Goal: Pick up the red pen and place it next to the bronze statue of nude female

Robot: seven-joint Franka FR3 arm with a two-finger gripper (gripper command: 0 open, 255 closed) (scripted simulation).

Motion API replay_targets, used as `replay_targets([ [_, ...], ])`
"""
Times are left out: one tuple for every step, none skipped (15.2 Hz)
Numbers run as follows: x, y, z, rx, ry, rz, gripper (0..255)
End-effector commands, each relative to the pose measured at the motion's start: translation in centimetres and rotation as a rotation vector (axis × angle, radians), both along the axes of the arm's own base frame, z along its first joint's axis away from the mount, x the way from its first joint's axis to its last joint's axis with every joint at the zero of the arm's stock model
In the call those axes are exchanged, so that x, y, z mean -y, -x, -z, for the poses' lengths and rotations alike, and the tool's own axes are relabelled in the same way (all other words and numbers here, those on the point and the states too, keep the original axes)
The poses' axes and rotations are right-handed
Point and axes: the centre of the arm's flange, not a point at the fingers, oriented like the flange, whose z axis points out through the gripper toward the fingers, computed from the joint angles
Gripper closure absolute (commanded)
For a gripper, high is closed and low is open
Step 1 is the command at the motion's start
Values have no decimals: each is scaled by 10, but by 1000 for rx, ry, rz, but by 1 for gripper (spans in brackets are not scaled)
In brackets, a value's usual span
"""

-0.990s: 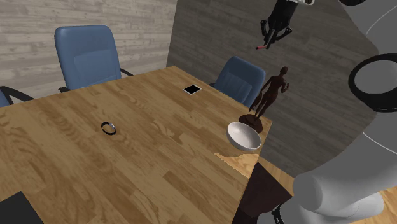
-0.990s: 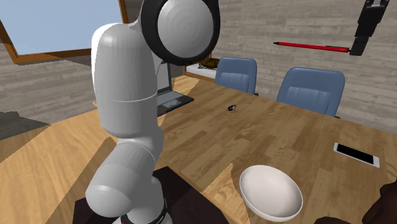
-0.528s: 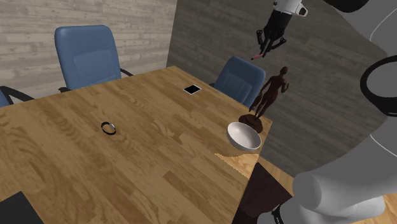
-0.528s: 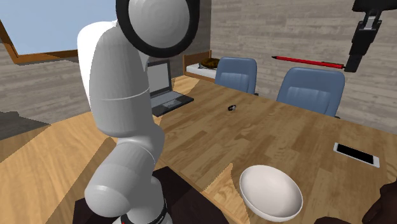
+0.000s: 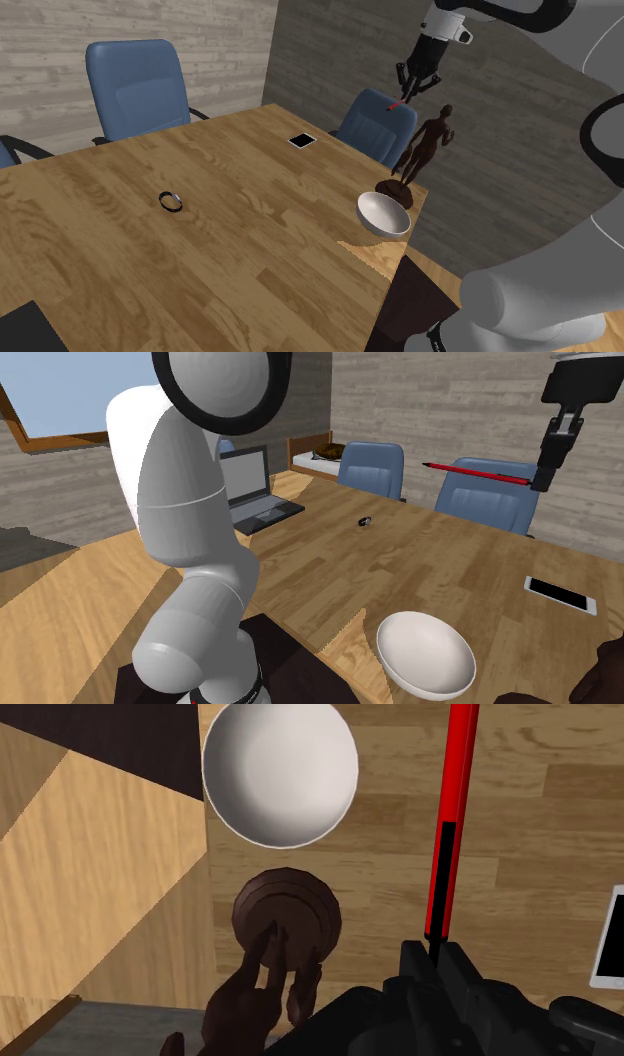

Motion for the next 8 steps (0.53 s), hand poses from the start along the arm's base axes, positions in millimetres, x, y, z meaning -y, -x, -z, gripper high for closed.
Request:
replay_targets([
  [0,0,11,0,0,0,255],
  [0,0,16,0,0,0,255],
  [0,0,22,0,0,0,255],
  [0,0,27,0,0,0,255],
  [0,0,32,0,0,0,255],
  [0,0,37,0,0,0,255],
  [0,0,43,0,0,0,255],
  [0,0,48,0,0,0,255],
])
